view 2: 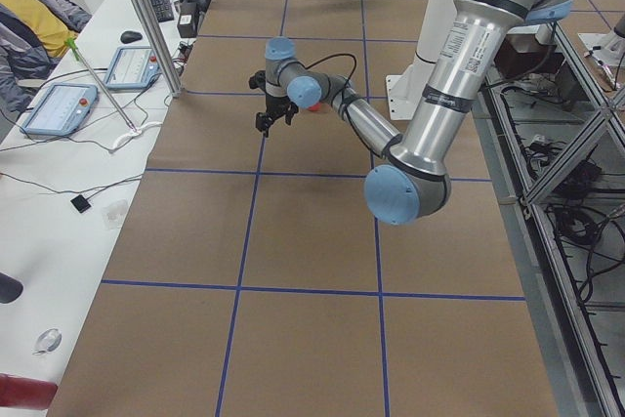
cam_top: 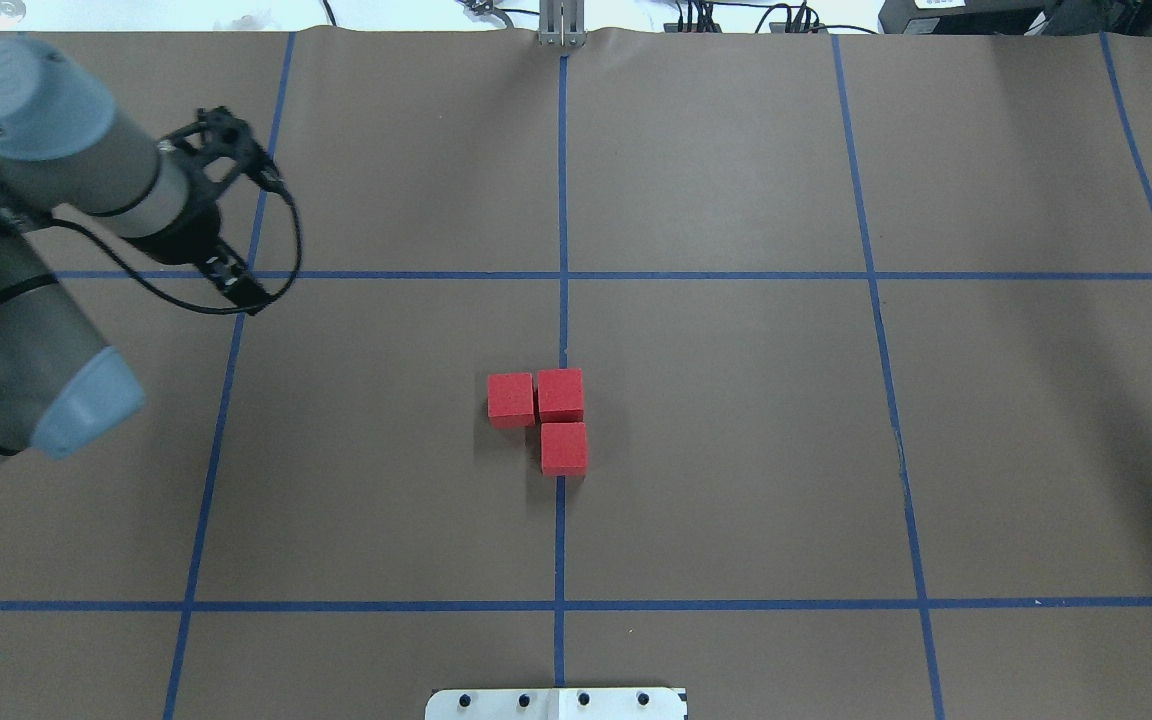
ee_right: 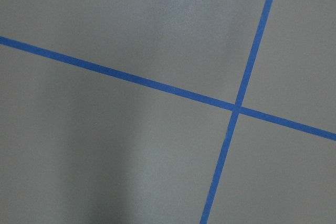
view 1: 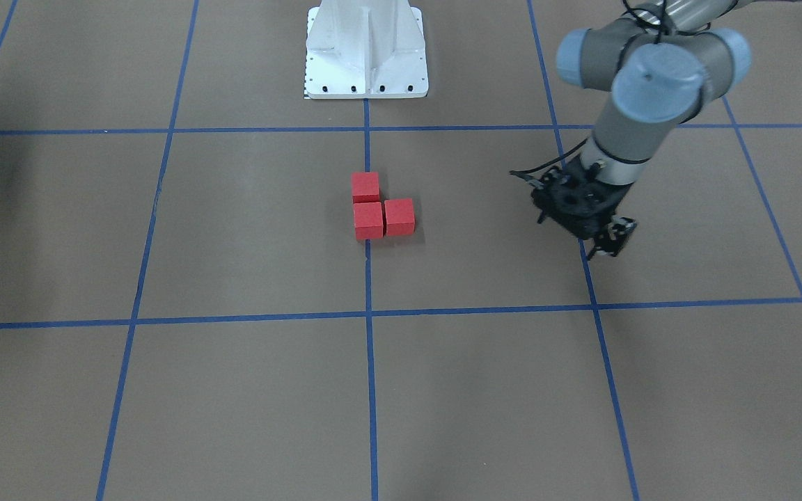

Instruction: Form red blocks into L shape at center

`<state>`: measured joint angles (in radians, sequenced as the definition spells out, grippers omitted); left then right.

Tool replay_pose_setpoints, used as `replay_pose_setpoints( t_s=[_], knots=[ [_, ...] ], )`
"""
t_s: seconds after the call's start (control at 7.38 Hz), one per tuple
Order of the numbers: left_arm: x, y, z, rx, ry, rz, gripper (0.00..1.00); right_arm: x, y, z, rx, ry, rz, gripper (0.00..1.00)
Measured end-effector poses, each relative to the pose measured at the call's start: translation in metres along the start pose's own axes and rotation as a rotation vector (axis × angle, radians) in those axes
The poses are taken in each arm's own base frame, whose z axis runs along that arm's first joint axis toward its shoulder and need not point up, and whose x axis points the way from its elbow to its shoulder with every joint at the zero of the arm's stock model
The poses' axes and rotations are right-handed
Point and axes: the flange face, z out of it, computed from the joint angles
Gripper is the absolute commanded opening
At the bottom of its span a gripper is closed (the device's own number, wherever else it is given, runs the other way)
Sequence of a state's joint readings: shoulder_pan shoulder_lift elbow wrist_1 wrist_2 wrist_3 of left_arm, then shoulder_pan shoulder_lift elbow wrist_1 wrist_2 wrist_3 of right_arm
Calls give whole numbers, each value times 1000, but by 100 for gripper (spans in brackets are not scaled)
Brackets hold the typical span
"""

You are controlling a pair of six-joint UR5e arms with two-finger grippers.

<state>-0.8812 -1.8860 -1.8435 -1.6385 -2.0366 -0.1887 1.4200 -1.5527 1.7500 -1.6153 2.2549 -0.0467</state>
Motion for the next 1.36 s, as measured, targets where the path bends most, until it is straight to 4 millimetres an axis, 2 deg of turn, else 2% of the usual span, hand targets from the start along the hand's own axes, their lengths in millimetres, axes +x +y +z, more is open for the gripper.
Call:
replay_pose_setpoints(
  t_s=[0.27, 0.54, 0.68, 0.81, 0.95, 1.08, 1.36],
  knots=[
    [-105, 113, -13, -71, -99, -292, 100, 12, 10, 3, -8, 3, 23, 100],
    [-206, 218, -47, -105, -141, -459, 100, 33, 32, 7, -21, 7, 68, 99],
    [-245, 266, -65, -95, -79, -495, 100, 44, 39, 7, -21, 11, 93, 99],
    [-269, 309, -82, -58, -3, -524, 100, 53, 44, 8, -25, 17, 116, 100],
    [-278, 340, -92, -25, 42, -552, 100, 59, 49, 12, -34, 24, 131, 99],
    [-280, 356, -94, -15, 61, -571, 100, 62, 51, 14, -39, 31, 133, 99],
    [-285, 371, -87, -26, 76, -598, 100, 65, 55, 17, -47, 34, 139, 100]
  ],
)
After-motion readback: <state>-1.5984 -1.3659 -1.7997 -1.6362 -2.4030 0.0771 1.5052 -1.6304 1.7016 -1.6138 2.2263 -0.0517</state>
